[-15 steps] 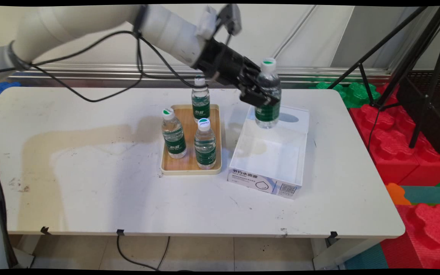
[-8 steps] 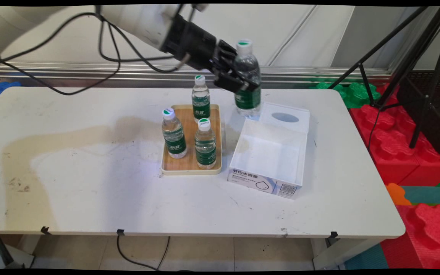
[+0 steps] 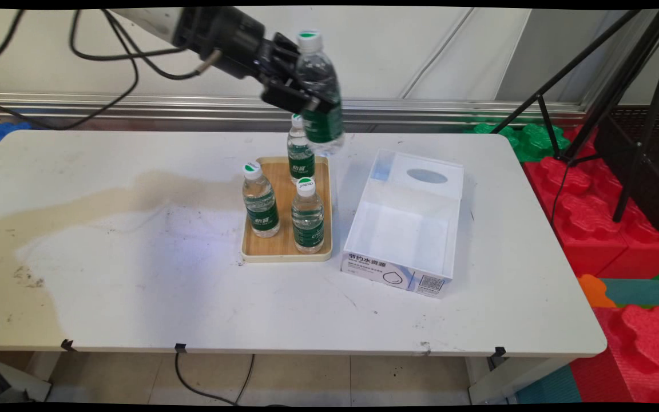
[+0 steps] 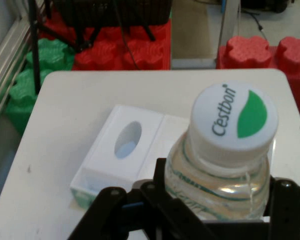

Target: Place the picked object on the tray

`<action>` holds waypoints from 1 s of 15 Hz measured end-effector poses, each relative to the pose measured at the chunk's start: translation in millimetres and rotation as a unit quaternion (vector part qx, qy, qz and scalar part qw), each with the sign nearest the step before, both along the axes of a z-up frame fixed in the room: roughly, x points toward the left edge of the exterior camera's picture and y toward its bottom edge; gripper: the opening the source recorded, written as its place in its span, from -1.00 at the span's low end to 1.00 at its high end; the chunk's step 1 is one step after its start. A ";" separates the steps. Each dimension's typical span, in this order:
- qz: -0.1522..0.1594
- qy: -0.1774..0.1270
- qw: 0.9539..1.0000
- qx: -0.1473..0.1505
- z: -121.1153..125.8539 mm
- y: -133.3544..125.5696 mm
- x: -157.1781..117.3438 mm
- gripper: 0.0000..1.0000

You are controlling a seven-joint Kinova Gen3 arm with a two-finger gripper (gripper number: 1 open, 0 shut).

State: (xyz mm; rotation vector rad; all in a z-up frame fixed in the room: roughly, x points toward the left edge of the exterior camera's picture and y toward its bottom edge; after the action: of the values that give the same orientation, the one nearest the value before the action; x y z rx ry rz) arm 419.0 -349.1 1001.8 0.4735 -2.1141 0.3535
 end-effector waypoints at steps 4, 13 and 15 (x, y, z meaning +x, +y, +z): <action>0.016 -0.025 1.000 0.004 5.7 10.3 33.4 -1.00; 0.052 -0.089 0.995 0.016 -12.8 16.2 91.2 -1.00; 0.062 -0.096 0.993 0.022 -22.6 13.3 100.8 -1.00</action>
State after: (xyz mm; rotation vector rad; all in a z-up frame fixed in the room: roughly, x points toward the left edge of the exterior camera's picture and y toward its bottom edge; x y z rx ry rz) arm 519.8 -335.8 979.2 0.6199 -2.2881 0.4394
